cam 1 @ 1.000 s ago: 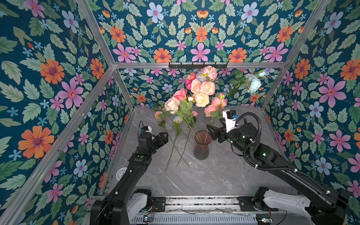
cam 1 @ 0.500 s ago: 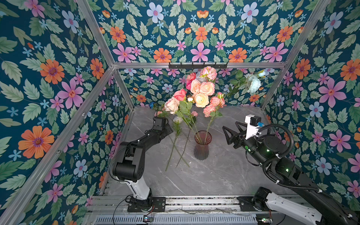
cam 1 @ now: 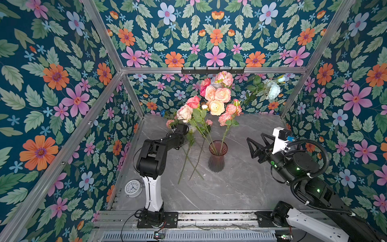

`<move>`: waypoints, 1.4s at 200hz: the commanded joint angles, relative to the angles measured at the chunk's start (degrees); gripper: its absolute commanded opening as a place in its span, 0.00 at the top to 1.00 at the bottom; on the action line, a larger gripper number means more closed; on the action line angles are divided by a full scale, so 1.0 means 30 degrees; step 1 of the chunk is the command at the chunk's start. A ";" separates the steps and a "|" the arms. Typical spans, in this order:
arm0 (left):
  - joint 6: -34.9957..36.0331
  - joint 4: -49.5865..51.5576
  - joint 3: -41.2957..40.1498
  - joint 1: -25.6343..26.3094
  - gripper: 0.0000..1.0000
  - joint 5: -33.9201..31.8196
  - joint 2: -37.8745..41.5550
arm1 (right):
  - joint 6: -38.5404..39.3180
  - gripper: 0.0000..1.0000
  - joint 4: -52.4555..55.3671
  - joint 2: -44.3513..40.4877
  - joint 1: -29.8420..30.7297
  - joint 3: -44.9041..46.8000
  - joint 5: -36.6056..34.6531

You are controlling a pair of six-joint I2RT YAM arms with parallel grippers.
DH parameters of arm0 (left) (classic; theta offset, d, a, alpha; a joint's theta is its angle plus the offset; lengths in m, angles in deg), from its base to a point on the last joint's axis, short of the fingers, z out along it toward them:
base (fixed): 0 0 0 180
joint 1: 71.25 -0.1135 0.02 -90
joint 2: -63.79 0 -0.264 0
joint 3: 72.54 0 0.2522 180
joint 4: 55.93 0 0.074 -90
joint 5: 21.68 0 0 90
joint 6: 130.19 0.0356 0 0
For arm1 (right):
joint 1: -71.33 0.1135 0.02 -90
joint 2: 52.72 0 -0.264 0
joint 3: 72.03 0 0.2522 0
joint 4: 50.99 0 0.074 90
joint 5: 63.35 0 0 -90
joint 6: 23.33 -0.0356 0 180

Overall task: Arrange flowers in a vase
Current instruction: Pick up the flower from the top-left of the table.

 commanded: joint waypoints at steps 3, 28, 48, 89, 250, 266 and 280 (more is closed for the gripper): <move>0.0389 0.2232 -0.1259 -0.0607 0.95 -0.1037 0.0703 | 0.0455 0.16 -0.0069 -0.0458 0.0017 0.0245 -0.0603; 0.0547 0.2139 -0.2782 -0.1527 1.00 -0.1430 0.2711 | 0.0576 0.16 -0.0213 -0.0615 0.0016 0.0304 -0.0563; 0.0886 0.2234 -0.3520 -0.1550 1.00 -0.2142 0.5056 | 0.0574 0.16 -0.0345 -0.0561 0.0014 0.0333 -0.0416; 0.1039 0.2209 -0.4617 -0.1993 1.00 -0.0218 1.0370 | 0.0535 0.16 -0.0476 -0.0723 0.0014 0.0417 -0.0352; 0.5189 -0.4609 -0.4725 -0.0846 1.00 -0.1380 2.1761 | 0.0093 0.15 -0.0288 0.0049 0.0017 -0.0448 0.1000; 0.4842 -0.2687 -0.3748 -0.0849 1.00 0.1173 2.1997 | 0.0185 0.15 0.0003 0.0216 0.0014 -0.0872 0.1647; 0.4421 -0.1963 -0.3539 -0.0846 1.00 0.3619 2.2528 | 0.0144 0.14 0.0359 0.0564 0.0014 -0.1359 0.2491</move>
